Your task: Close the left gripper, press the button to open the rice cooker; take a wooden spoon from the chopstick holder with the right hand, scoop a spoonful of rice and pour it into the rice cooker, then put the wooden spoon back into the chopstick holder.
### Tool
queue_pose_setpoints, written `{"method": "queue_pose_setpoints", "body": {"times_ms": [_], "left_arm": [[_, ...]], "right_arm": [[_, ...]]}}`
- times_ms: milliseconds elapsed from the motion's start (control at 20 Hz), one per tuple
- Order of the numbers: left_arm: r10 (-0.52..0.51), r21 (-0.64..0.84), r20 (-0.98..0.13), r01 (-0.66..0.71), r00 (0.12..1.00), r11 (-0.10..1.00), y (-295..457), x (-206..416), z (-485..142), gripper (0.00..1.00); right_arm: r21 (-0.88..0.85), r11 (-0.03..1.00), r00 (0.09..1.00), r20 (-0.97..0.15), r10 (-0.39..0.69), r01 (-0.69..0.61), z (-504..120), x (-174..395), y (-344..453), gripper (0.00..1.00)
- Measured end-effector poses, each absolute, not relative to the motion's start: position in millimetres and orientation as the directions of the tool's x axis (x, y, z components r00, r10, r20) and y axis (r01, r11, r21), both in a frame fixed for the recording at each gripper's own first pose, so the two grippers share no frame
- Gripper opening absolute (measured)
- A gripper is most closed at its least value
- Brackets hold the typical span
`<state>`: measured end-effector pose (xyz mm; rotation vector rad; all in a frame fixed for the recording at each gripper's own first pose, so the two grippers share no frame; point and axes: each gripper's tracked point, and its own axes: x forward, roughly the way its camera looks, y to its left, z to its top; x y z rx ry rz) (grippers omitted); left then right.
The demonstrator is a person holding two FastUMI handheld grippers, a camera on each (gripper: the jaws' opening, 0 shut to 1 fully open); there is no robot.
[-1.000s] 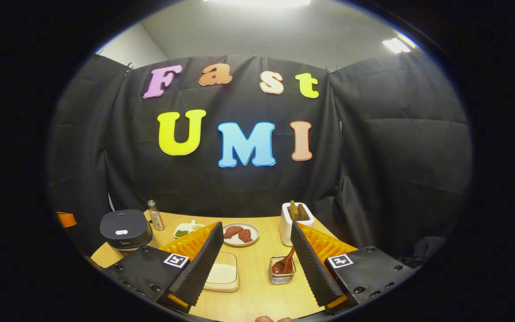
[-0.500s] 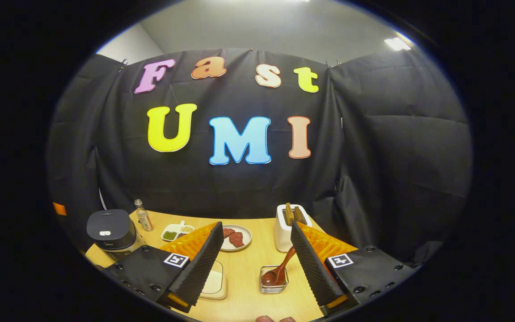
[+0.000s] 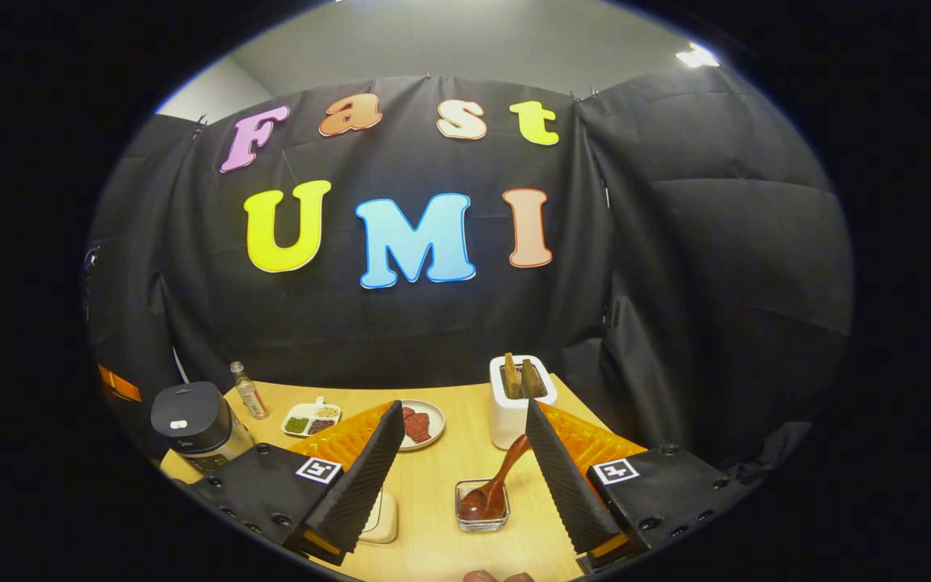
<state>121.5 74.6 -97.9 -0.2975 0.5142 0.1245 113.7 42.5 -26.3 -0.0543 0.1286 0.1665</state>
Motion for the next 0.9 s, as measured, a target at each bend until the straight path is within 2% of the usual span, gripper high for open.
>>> {"method": "queue_pose_setpoints", "body": {"times_ms": [300,400,450,800,900], "left_arm": [[0.022,-0.256,-0.576,-0.206,0.817,0.944,75,161,-142,0.01],[0.016,-0.249,-0.591,-0.202,0.806,0.947,72,169,-153,0.01],[0.011,-0.240,-0.599,-0.193,0.801,0.951,69,173,-158,0.01],[0.075,-0.155,-0.607,-0.211,0.791,0.965,72,185,-178,0.01],[0.075,-0.161,-0.585,-0.207,0.807,0.965,71,186,-177,0.01]], "right_arm": [[-0.033,0.991,0.979,-0.165,0.122,-0.129,-38,116,13,0.93],[-0.035,0.992,0.979,-0.172,0.110,-0.118,-42,117,8,0.95],[-0.033,0.993,0.978,-0.179,0.107,-0.114,-46,117,6,0.93],[-0.011,0.992,0.966,-0.232,0.118,-0.124,-63,113,5,0.95],[-0.015,0.993,0.970,-0.217,0.111,-0.117,-60,110,3,0.96]]}}
